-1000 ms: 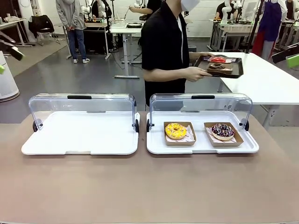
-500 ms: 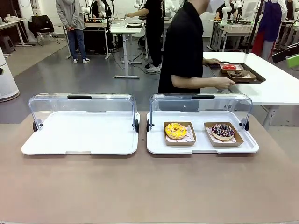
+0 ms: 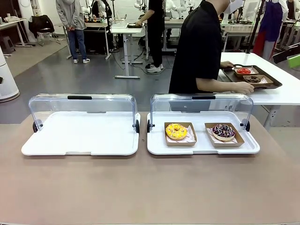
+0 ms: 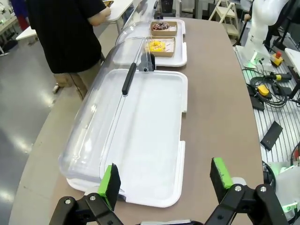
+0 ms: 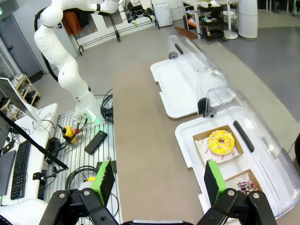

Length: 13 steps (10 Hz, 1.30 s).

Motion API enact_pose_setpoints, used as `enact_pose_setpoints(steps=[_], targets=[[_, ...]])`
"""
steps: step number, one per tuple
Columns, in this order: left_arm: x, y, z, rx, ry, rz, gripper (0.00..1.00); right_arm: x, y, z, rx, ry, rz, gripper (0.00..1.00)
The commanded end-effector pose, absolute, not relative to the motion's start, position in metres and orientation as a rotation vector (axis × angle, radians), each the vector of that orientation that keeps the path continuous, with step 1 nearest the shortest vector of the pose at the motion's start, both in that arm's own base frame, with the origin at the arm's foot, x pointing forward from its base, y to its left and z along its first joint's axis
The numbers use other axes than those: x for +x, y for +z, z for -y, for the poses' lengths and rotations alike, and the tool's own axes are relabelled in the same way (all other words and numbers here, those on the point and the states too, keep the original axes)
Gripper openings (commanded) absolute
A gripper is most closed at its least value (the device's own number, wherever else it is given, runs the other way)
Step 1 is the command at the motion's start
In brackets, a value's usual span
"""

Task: Provide the desired donut to the person.
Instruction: Place the picked Paper togo box onto the Handle tray extended by the person.

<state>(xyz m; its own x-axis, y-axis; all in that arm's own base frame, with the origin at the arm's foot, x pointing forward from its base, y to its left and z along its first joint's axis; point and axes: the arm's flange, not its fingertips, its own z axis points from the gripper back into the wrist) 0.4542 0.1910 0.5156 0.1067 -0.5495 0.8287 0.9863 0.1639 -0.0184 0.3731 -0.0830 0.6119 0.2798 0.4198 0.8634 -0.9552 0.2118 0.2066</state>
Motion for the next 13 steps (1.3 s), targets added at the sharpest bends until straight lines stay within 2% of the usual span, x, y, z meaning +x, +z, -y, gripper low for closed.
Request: enact_pose_setpoints(steps=[1,13], targets=[[0.4542,0.5174,-0.1914,-0.684,-1.279,0.793,1.0,0.3728,0.6115,0.0821,0.875,1.106,0.773,1.0],[0.4542,0.5174,-0.1914,-0.684,-1.279,0.793,1.0,0.3728,0.6115,0.0821,0.875,1.106,0.773,1.0]])
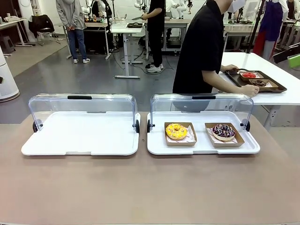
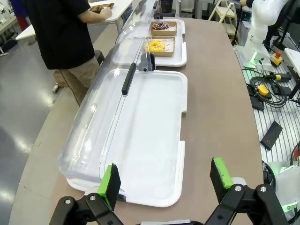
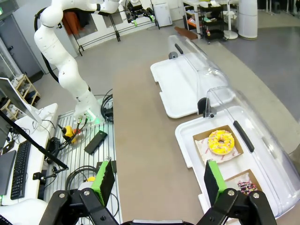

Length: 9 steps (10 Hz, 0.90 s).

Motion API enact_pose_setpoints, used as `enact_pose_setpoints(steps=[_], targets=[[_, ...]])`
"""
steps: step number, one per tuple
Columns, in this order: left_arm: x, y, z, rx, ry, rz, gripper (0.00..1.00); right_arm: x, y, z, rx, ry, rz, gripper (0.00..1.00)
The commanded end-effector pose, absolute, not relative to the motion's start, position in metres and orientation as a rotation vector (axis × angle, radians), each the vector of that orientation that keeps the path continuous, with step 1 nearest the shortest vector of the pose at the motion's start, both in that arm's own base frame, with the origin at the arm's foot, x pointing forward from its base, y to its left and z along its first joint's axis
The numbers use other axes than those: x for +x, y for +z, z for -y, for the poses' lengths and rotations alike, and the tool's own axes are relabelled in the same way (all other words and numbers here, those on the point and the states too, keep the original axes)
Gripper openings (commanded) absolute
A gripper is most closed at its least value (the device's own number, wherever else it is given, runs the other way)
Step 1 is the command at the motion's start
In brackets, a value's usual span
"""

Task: Provide the desired donut to the person.
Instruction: Place the picked Paper togo box onto the Handle tray extended by the person.

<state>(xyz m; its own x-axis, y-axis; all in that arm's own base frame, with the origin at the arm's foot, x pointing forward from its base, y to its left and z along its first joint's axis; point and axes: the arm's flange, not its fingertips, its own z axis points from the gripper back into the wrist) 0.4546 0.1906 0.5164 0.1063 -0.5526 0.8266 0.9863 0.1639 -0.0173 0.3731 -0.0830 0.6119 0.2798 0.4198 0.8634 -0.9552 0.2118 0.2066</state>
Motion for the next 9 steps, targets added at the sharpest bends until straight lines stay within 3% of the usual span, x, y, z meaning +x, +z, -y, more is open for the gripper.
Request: enact_pose_setpoints(steps=[1,9], targets=[[0.4542,0.5174,-0.1914,-0.684,-1.279,0.793,1.0,0.3728,0.6115,0.0821,0.875,1.106,0.773,1.0],[0.4542,0.5174,-0.1914,-0.684,-1.279,0.793,1.0,0.3728,0.6115,0.0821,0.875,1.106,0.773,1.0]])
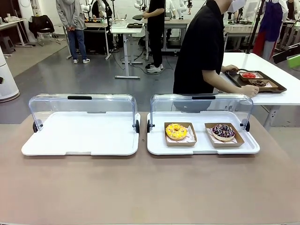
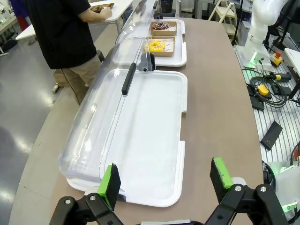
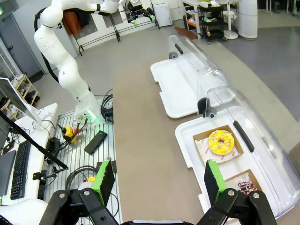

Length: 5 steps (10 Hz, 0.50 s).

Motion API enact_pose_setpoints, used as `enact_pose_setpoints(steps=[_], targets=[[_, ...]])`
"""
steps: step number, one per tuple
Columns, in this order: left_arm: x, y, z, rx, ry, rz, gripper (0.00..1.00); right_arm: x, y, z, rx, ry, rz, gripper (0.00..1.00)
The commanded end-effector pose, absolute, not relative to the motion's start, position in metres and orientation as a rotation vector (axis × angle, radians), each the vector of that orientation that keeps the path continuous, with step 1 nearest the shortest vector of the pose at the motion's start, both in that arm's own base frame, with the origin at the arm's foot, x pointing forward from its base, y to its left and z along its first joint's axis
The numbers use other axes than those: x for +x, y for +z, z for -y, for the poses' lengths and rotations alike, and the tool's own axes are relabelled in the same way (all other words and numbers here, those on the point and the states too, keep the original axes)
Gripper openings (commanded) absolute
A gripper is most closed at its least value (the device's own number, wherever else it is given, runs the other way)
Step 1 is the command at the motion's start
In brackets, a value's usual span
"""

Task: Provide the desired donut to the person.
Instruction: Place the picked Paper togo box onto the Handle tray extended by the person.

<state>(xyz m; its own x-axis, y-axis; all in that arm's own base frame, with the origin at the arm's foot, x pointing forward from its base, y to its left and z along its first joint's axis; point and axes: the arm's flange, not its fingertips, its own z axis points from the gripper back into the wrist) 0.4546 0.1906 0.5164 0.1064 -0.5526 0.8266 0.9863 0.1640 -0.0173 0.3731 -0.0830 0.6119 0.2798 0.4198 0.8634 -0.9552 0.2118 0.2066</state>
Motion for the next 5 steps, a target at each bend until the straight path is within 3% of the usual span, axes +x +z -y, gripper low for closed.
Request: enact_pose_setpoints(steps=[1,5], targets=[[0.4542,0.5174,-0.1914,-0.684,-1.279,0.793,1.0,0.3728,0.6115,0.0821,0.875,1.106,0.773,1.0],[0.4542,0.5174,-0.1914,-0.684,-1.279,0.793,1.0,0.3728,0.6115,0.0821,0.875,1.106,0.773,1.0]])
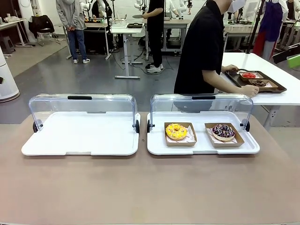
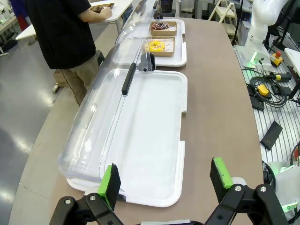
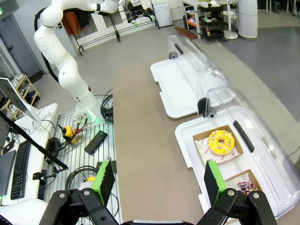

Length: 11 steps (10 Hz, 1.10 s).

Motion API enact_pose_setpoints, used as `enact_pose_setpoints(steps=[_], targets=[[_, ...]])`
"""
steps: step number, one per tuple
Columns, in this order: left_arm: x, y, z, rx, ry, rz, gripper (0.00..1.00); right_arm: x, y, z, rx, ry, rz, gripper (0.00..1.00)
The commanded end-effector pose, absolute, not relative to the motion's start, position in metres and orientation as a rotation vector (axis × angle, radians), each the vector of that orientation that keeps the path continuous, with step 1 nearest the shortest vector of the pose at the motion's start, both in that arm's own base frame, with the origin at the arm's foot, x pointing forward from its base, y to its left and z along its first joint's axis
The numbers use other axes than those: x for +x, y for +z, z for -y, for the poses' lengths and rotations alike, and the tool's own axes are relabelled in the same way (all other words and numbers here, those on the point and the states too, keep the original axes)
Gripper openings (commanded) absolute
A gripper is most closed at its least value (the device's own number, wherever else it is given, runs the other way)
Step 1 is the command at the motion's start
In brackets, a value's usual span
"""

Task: Provide the desired donut to the person.
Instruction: Place the picked Paper togo box onto the Handle tray extended by the person.

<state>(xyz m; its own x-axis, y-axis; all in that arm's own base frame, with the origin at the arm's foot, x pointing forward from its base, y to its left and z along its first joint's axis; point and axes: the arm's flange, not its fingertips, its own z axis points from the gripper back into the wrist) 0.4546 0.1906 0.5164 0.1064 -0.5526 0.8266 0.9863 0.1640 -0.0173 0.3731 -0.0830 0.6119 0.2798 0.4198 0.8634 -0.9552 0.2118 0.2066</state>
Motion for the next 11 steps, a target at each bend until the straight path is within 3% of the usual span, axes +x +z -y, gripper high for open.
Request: enact_pose_setpoints(steps=[1,11], targets=[[0.4542,0.5174,-0.1914,-0.684,-1.279,0.793,1.0,0.3728,0.6115,0.0821,0.875,1.106,0.773,1.0],[0.4542,0.5174,-0.1914,-0.684,-1.279,0.793,1.0,0.3728,0.6115,0.0821,0.875,1.106,0.773,1.0]])
